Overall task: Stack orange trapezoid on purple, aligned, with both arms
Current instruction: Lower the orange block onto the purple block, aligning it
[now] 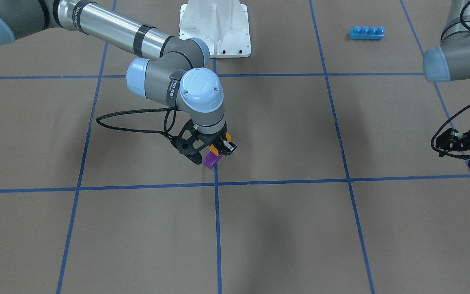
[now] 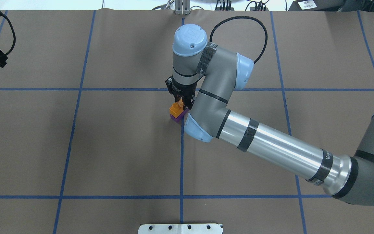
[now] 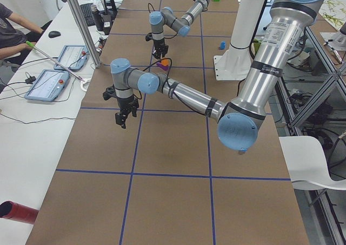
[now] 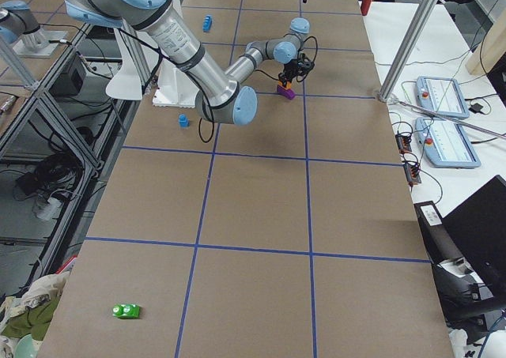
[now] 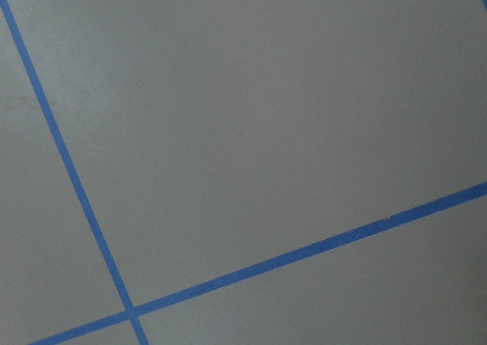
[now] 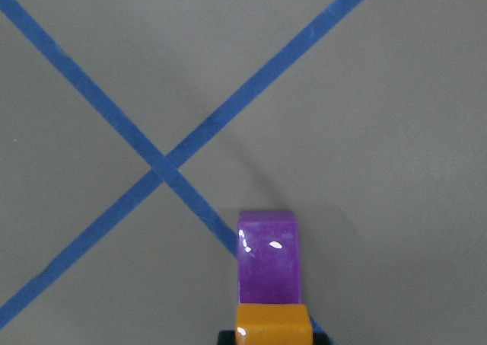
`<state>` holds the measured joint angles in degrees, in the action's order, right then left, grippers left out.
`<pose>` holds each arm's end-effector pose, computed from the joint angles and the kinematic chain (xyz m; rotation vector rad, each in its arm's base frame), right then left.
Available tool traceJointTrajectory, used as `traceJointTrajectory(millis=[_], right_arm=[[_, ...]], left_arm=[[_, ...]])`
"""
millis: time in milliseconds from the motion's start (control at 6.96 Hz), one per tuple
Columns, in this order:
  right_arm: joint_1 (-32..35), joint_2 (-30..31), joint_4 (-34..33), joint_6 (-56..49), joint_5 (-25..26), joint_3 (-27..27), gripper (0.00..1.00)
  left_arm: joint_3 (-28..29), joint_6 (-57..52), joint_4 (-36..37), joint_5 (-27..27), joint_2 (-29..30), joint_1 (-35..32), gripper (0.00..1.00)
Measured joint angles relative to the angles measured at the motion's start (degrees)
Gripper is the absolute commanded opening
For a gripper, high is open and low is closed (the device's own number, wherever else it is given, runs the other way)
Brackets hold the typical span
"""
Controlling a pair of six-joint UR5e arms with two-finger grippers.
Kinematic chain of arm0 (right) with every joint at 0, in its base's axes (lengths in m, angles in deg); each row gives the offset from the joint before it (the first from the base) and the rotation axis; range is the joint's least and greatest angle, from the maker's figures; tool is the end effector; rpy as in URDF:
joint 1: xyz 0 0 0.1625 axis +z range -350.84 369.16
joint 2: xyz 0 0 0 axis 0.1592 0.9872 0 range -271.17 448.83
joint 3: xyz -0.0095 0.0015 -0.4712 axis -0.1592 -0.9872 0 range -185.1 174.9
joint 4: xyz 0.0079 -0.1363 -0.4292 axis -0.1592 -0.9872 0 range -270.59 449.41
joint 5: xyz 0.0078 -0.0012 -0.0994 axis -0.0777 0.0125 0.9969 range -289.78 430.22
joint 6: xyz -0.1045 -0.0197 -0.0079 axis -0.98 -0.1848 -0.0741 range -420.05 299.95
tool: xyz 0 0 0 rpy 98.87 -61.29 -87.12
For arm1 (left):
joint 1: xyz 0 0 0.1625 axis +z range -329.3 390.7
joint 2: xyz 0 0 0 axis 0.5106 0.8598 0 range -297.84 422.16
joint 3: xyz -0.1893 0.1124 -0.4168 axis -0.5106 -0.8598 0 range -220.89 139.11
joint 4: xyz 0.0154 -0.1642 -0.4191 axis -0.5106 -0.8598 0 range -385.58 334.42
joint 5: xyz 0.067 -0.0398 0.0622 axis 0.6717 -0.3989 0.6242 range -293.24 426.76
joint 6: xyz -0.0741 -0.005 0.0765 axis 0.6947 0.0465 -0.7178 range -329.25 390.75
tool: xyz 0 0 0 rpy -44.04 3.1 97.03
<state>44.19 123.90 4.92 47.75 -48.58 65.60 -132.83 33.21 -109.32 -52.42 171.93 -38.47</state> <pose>-0.6670 -0.5676 0.1874 -0.3774 -0.7819 0.6847 0.1657 -0.6645 0.5100 0.1572 0.5522 0.3803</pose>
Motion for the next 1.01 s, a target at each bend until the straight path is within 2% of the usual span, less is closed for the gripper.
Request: traceJointTrajectory(millis=[1006], right_arm=[[-0.9,0.3,0.4,1.4,1.5,0.0,0.00]], left_arm=[[0.2,0.0,0.0,0.0,0.1,0.1,1.00]])
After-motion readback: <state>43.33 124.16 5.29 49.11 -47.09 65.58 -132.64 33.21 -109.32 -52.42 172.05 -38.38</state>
